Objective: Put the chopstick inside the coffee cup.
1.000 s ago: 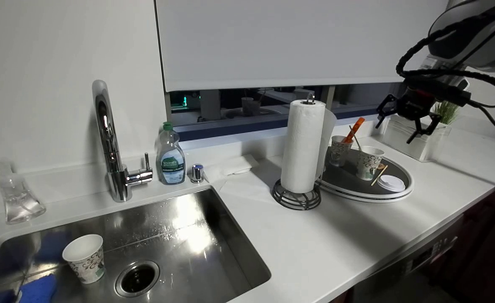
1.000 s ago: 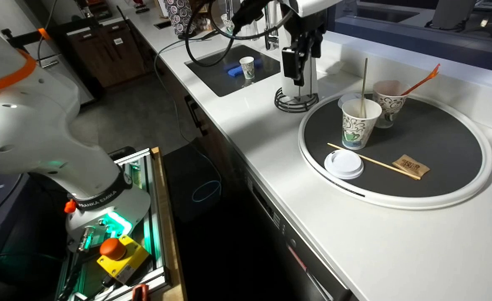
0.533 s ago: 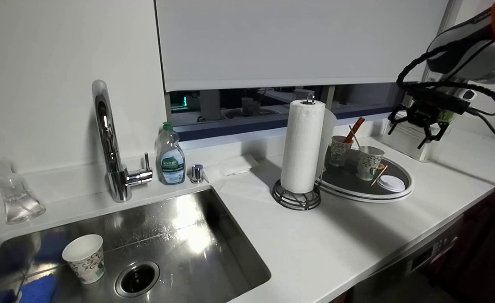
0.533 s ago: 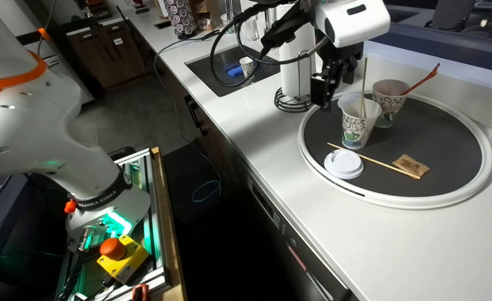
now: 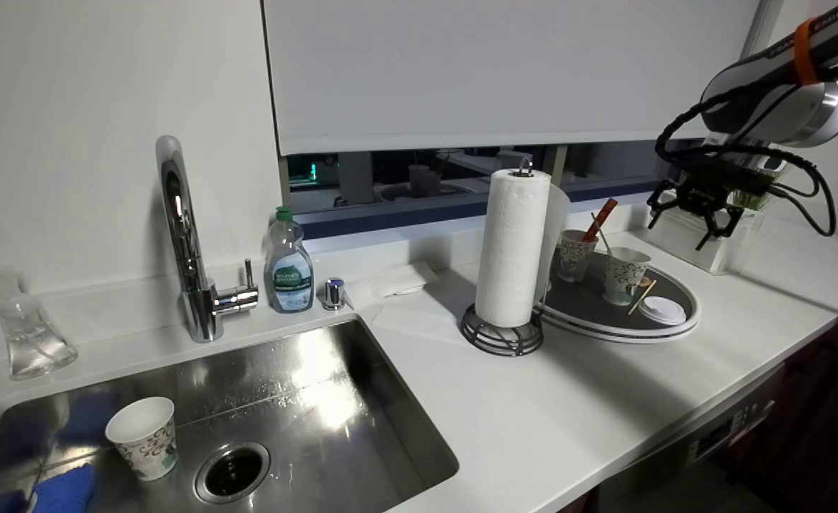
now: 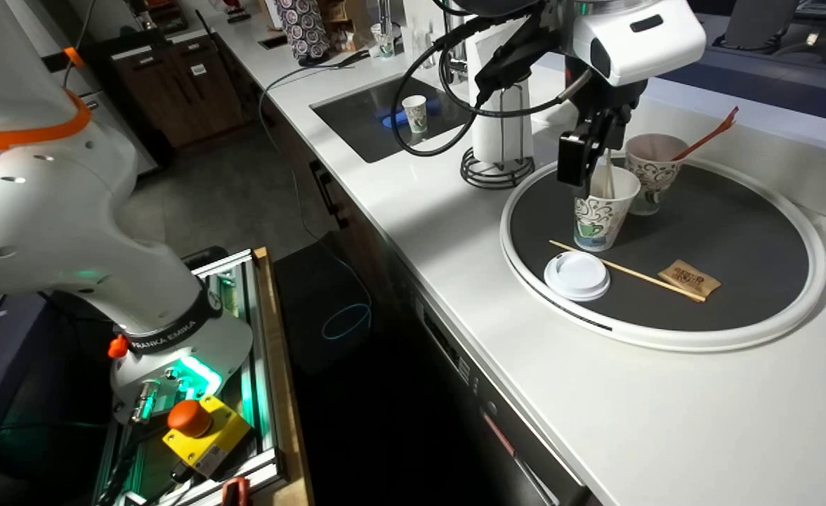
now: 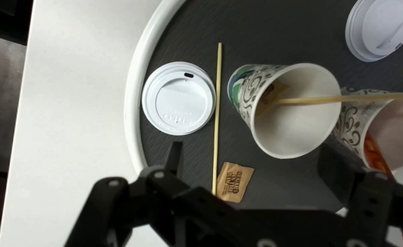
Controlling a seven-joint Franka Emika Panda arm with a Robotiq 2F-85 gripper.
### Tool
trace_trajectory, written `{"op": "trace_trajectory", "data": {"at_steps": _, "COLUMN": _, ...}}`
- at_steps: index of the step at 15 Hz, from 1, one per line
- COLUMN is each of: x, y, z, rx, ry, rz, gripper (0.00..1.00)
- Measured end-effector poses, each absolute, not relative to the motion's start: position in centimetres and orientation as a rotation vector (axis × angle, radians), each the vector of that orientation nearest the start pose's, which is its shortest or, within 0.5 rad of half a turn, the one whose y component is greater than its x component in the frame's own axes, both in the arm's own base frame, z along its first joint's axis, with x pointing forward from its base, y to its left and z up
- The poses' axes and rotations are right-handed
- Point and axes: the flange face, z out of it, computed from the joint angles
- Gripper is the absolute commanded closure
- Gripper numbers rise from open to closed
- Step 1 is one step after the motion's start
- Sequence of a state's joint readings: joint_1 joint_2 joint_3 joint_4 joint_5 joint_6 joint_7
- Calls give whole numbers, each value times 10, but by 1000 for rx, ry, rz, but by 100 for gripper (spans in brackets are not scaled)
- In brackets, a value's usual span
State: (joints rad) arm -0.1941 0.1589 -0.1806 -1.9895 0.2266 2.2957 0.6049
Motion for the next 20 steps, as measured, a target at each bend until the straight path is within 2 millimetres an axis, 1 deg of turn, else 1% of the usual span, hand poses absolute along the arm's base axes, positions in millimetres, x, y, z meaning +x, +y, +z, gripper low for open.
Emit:
{"op": "trace_trajectory", "data": {"at_steps": 2, "x": 563, "y": -213, "z": 398, "rx": -2505, "ry": 1590, "rz": -194, "gripper": 0}}
{"op": "trace_trajectory", "data": {"at_steps": 4, "x": 568, "y": -217, "z": 389, "rx": -2480, "ry": 1631, "rz": -210, "gripper": 0}}
{"op": "trace_trajectory", "data": {"at_steps": 6, "x": 574, "y": -226, "z": 375, "rx": -2474, "ry": 1660, "rz": -232, "gripper": 0}}
{"op": "trace_trajectory", "data": {"at_steps": 8, "x": 580, "y": -241, "z": 361, "rx": -2472, "ry": 1690, "rz": -251, "gripper": 0}}
{"op": "trace_trajectory", "data": {"at_steps": 10, "x": 587, "y": -256, "z": 352, "rx": -2474, "ry": 1716, "rz": -259, "gripper": 0}}
{"op": "trace_trajectory", "data": {"at_steps": 11, "x": 589, "y": -259, "z": 350, "rx": -2476, "ry": 1721, "rz": -261, "gripper": 0}}
{"op": "trace_trajectory", "data": {"at_steps": 16, "x": 591, "y": -257, "z": 351, "rx": -2480, "ry": 1713, "rz": -263, "gripper": 0}}
{"op": "trace_trajectory", "data": {"at_steps": 20, "x": 593, "y": -266, "z": 344, "rx": -2514, "ry": 1694, "rz": -264, "gripper": 0}}
